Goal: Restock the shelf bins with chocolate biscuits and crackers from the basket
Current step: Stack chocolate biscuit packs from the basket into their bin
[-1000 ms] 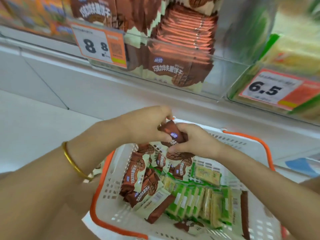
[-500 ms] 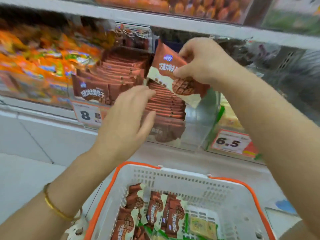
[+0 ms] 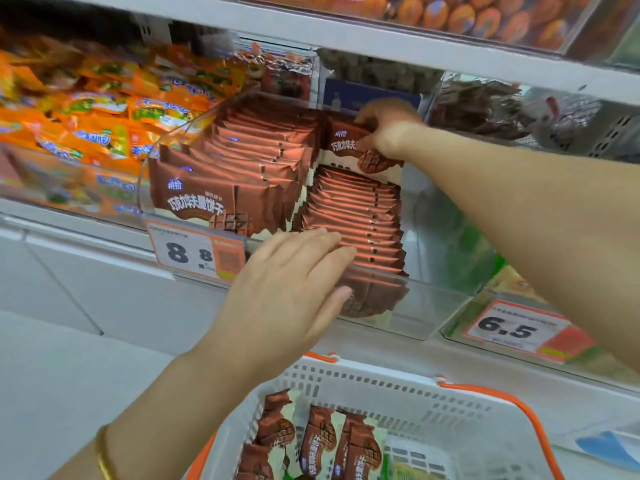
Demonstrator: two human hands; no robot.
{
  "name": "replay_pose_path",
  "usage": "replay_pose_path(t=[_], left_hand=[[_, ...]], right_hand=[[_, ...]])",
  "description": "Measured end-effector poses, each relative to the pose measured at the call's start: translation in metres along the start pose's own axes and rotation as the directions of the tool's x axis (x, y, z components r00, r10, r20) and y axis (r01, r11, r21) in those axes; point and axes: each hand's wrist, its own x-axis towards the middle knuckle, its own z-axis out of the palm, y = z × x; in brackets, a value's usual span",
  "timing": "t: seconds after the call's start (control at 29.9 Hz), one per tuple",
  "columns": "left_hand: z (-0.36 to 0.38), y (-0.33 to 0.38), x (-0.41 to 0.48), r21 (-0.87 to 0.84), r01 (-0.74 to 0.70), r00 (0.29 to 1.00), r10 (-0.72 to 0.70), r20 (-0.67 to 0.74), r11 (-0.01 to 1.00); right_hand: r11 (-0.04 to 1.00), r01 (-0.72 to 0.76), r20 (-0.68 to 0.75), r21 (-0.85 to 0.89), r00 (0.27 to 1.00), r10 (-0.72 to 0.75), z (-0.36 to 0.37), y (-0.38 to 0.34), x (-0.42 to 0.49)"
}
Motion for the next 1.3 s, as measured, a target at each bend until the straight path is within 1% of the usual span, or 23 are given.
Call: replay_pose_path(t=[0.07, 0.2, 0.3, 0.37, 0.43, 0.5, 0.57, 0.63, 0.7, 0.74, 0.77, 0.8, 0.84, 0.87, 0.94, 1.0, 1.04, 1.07, 1.1, 1.14, 1.17, 1.24, 1.3], left_hand=[[0.001, 0.000, 0.000, 0.006, 0.003, 1.000, -0.003, 0.000, 1.000], [0.000, 0.002, 0.000, -0.003, 0.015, 1.000, -0.015, 0.003, 1.000], [0.000, 0.001, 0.001, -0.010, 0.011, 1.000, -0.011, 0.003, 1.000], [0.000, 0.000, 0.001, -0.008, 0.010, 1.000, -0.010, 0.019, 1.000], [0.000, 0.000, 0.000, -0.007, 0.007, 0.999, -0.007, 0.041, 1.000], [-0.001, -0.001, 0.000, -0.017, 0.003, 0.999, -0.002, 0.045, 1.000], [-0.005, 0.002, -0.001, -0.023, -0.012, 1.000, 0.012, 0.018, 1.000], [-0.017, 0.008, -0.006, -0.001, -0.037, 0.998, 0.037, -0.046, 0.999], [-0.028, 0.018, -0.020, 0.000, -0.040, 0.994, 0.039, -0.102, 0.999], [-0.031, 0.022, -0.029, -0.014, -0.040, 0.995, 0.038, -0.095, 0.999], [-0.032, 0.024, -0.039, -0.019, -0.050, 0.997, 0.049, -0.062, 0.999], [-0.030, 0.025, -0.050, 0.002, -0.075, 0.997, 0.075, 0.000, 0.997], [-0.025, 0.025, -0.062, 0.048, -0.118, 0.989, 0.113, 0.090, 0.992], [-0.019, 0.023, -0.074, 0.093, -0.157, 0.971, 0.137, 0.196, 0.983], [-0.007, 0.018, -0.095, 0.123, -0.164, 0.912, 0.103, 0.398, 0.979], [0.001, 0.018, -0.111, 0.091, -0.110, 0.842, 0.044, 0.538, 0.990], [0.003, 0.020, -0.114, 0.075, -0.069, 0.817, 0.013, 0.576, 0.995], [0.005, 0.021, -0.114, 0.090, -0.042, 0.795, -0.021, 0.606, 0.995], [0.010, 0.019, -0.115, 0.124, -0.044, 0.774, -0.044, 0.631, 0.991], [0.012, 0.017, -0.113, 0.152, -0.053, 0.742, -0.063, 0.667, 0.987], [0.012, 0.017, -0.109, 0.158, -0.052, 0.724, -0.072, 0.686, 0.986], [0.014, 0.014, -0.104, 0.132, -0.032, 0.712, -0.069, 0.699, 0.991], [0.019, 0.009, -0.105, 0.127, -0.009, 0.680, -0.087, 0.728, 0.992]], right_hand=[[0.998, 0.028, -0.017, -0.053, 0.999, -0.029, 0.007, 0.004, 0.004], [0.989, 0.064, -0.117, -0.133, 0.990, -0.080, 0.016, 0.011, 0.007], [0.941, 0.096, -0.155, -0.326, 0.976, -0.154, 0.021, 0.011, 0.006], [0.912, 0.059, -0.179, -0.407, 0.973, -0.143, 0.020, 0.008, 0.005], [0.909, -0.005, -0.196, -0.417, 0.977, -0.084, 0.016, 0.005, 0.001], [0.937, -0.041, -0.227, -0.346, 0.973, -0.041, 0.005, -0.001, -0.007], [0.986, -0.027, -0.210, -0.163, 0.978, -0.008, -0.013, -0.012, -0.024], [0.999, 0.035, -0.157, 0.024, 0.987, -0.031, -0.036, -0.026, -0.061], [0.976, 0.140, -0.179, 0.166, 0.978, -0.110, -0.052, -0.038, -0.126], [0.945, 0.200, -0.178, 0.258, 0.971, -0.156, -0.053, -0.040, -0.162], [0.896, 0.237, -0.146, 0.374, 0.970, -0.195, -0.047, -0.040, -0.196], [0.849, 0.230, -0.071, 0.476, 0.972, -0.224, -0.032, -0.036, -0.226], [0.835, 0.174, 0.055, 0.522, 0.970, -0.236, -0.007, -0.033, -0.250], [0.859, 0.114, 0.204, 0.499, 0.948, -0.244, 0.023, -0.030, -0.267], [0.925, -0.013, 0.472, 0.380, 0.863, -0.181, 0.094, -0.023, -0.286], [0.924, -0.190, 0.633, 0.331, 0.771, -0.068, 0.173, -0.014, -0.296], [0.886, -0.323, 0.699, 0.332, 0.715, -0.001, 0.208, -0.012, -0.301], [0.812, -0.481, 0.767, 0.331, 0.638, 0.066, 0.236, -0.013, -0.308], [0.710, -0.627, 0.827, 0.321, 0.551, 0.113, 0.259, -0.017, -0.315], [0.616, -0.721, 0.859, 0.317, 0.494, 0.136, 0.277, -0.023, -0.322], [0.563, -0.761, 0.861, 0.324, 0.484, 0.158, 0.291, -0.030, -0.328], [0.579, -0.743, 0.818, 0.334, 0.535, 0.214, 0.313, -0.043, -0.335], [0.587, -0.747, 0.781, 0.313, 0.554, 0.289, 0.330, -0.054, -0.338]])
